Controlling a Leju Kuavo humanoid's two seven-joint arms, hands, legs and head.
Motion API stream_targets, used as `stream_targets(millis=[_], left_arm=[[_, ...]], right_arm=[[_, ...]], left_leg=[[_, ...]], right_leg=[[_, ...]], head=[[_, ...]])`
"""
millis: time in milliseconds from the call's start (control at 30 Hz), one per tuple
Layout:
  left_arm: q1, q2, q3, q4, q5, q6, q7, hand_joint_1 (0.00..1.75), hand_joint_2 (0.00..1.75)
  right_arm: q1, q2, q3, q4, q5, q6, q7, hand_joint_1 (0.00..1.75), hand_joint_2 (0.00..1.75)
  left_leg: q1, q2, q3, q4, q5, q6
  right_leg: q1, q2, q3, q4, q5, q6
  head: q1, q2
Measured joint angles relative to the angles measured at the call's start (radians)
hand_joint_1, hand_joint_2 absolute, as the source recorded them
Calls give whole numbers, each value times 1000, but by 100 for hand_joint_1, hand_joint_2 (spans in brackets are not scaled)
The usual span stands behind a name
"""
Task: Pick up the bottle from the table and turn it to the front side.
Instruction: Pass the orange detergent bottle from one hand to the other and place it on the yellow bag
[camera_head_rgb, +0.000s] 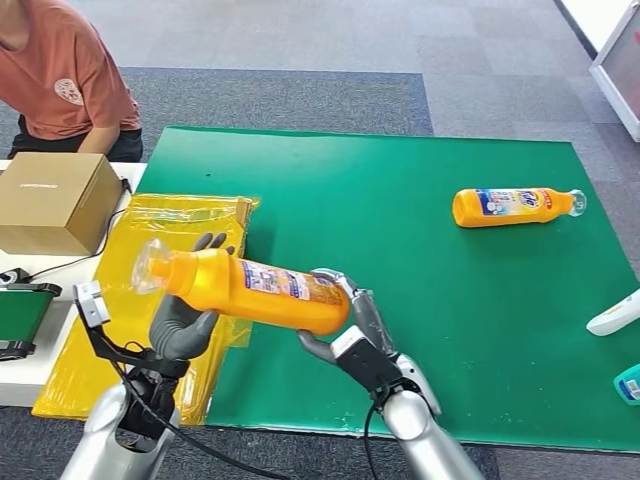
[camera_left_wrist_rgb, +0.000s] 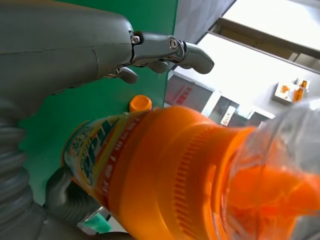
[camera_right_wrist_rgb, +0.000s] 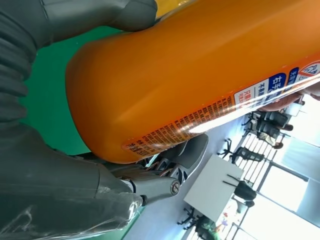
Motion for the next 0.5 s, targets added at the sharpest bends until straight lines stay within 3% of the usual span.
stream_targets(millis=[400, 500], left_arm=[[-103, 63, -88, 59, -126, -56, 25, 0, 175], [-136, 83, -114, 75, -155, -71, 20, 131, 175]], right_arm=[[-45, 2, 65, 49, 82, -23, 56, 175, 175], [-55, 2, 76, 69, 83, -22, 61, 175, 175]], left_leg=[[0, 0, 0, 0, 1, 0], [0, 0, 0, 0, 1, 0]], right_leg=[[0, 0, 0, 0, 0, 0], [0, 0, 0, 0, 0, 0]], head=[[0, 0], [0, 0]])
